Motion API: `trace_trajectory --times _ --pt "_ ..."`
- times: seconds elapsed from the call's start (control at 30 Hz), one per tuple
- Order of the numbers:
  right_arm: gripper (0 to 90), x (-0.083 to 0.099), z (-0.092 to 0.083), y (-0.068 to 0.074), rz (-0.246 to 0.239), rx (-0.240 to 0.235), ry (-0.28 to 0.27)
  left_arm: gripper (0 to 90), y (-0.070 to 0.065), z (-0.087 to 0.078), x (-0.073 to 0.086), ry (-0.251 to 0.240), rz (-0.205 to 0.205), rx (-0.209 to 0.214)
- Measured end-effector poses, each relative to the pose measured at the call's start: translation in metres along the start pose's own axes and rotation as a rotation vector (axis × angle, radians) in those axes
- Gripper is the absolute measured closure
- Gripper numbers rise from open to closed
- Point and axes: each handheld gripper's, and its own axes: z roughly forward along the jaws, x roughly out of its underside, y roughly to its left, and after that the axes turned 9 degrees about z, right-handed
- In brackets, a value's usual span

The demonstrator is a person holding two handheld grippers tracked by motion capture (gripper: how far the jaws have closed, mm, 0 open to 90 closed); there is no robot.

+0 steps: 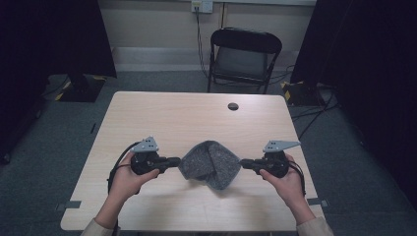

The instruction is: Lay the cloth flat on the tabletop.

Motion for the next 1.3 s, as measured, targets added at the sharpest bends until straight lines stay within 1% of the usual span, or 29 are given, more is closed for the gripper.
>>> trace_trajectory --times 0.1,0.13,0.17,0.2,0.23,0.27,0.33,0.37,0.43,0.53,0.57,0.7,0.73,0.77,0.8,0.83,0.87,0.9,0.93,0.97,1.0,1.03,1.07,1.1,1.13,1.17,1.2,1.27,1.3 --pt "88.3 -0.005 -0.005 -0.001 0.000 -0.004 -0.004 88.9 0.004 -0.002 -0.007 -0.006 0.013 -0.020" --pt "88.4 -0.008 -0.007 -0.004 0.018 -0.009 -0.005 88.8 0.006 -0.002 -0.009 -0.004 0.016 -0.027" --pt "88.4 -0.008 -0.007 -0.004 0.018 -0.009 -0.005 88.8 0.009 -0.003 -0.011 -0.006 0.016 -0.034" --pt "88.3 -0.012 -0.007 -0.011 0.025 0.004 0.000 88.8 0.014 -0.002 -0.016 -0.013 0.012 -0.047" --pt "88.3 -0.012 -0.007 -0.011 0.025 0.004 0.000 88.8 0.014 -0.002 -0.016 -0.013 0.012 -0.047" --pt "88.3 -0.013 -0.008 -0.013 0.030 0.009 0.002 88.8 0.019 0.000 -0.018 -0.004 0.011 -0.058" --pt "88.2 -0.016 -0.007 -0.023 0.058 0.016 0.001 88.8 0.025 0.003 -0.017 0.014 0.016 -0.074" --pt "88.3 -0.017 -0.005 -0.032 0.079 0.020 0.003 88.6 0.029 0.007 -0.015 0.017 0.008 -0.078" --pt "88.2 -0.018 -0.003 -0.035 0.084 0.025 0.008 88.5 0.036 0.012 -0.012 0.027 0.005 -0.093" --pt "88.2 -0.021 0.008 -0.046 0.078 0.064 0.054 87.8 0.047 0.021 -0.007 0.036 -0.001 -0.114" --pt "88.2 -0.021 0.008 -0.046 0.078 0.064 0.054 87.8 0.051 0.025 -0.005 0.036 -0.016 -0.122" --pt "87.6 -0.024 0.024 -0.056 0.075 0.133 0.071 87.2 0.067 0.039 0.001 0.042 -0.050 -0.151" --pt "87.7 -0.026 0.028 -0.059 0.076 0.149 0.065 86.9 0.070 0.044 0.003 0.050 -0.046 -0.171" --pt "87.6 -0.031 0.037 -0.064 0.065 0.219 0.062 85.0 0.074 0.049 0.003 0.042 -0.042 -0.195" --pt "87.6 -0.031 0.037 -0.064 0.065 0.219 0.062 85.0 0.076 0.052 0.003 0.035 -0.046 -0.215" --pt "87.1 -0.034 0.040 -0.066 0.063 0.238 0.056 83.1 0.080 0.056 0.003 0.008 -0.064 -0.257" --pt "84.3 -0.037 0.043 -0.068 0.065 0.267 0.040 77.7 0.082 0.059 0.002 -0.013 -0.070 -0.281" --pt "78.1 -0.039 0.045 -0.068 0.068 0.287 0.026 76.0 0.084 0.063 0.001 -0.018 -0.067 -0.290" --pt "67.3 -0.042 0.048 -0.069 0.073 0.329 -0.005 74.1 0.084 0.066 0.000 -0.015 -0.068 -0.286" --pt "63.6 -0.042 0.049 -0.069 0.078 0.350 -0.022 70.1 0.082 0.071 -0.001 -0.013 -0.069 -0.276" --pt "58.9 -0.042 0.048 -0.068 0.101 0.340 -0.065 58.8 0.077 0.074 -0.002 -0.032 -0.070 -0.248" --pt "58.9 -0.042 0.048 -0.068 0.101 0.340 -0.065 53.8 0.077 0.074 -0.002 -0.032 -0.070 -0.248" --pt "54.0 -0.038 0.045 -0.063 0.110 0.305 -0.074 51.0 0.072 0.074 -0.002 -0.045 -0.070 -0.225" --pt "54.0 -0.036 0.043 -0.060 0.105 0.286 -0.086 47.8 0.065 0.071 -0.001 -0.043 -0.059 -0.195" --pt "53.8 -0.033 0.040 -0.056 0.104 0.262 -0.097 43.0 0.060 0.069 0.001 -0.022 -0.051 -0.180" --pt "53.7 -0.029 0.037 -0.051 0.103 0.234 -0.105 41.1 0.060 0.069 0.001 -0.022 -0.051 -0.180" --pt "53.7 -0.029 0.037 -0.051 0.103 0.234 -0.105 41.1 0.054 0.066 0.003 -0.003 -0.040 -0.164" --pt "52.9 -0.021 0.033 -0.037 0.091 0.160 -0.115 39.6 0.038 0.064 0.013 0.041 0.000 -0.127" --pt "51.8 -0.009 0.036 -0.019 0.066 0.094 -0.099 37.3 0.026 0.065 0.021 0.088 0.010 -0.093"
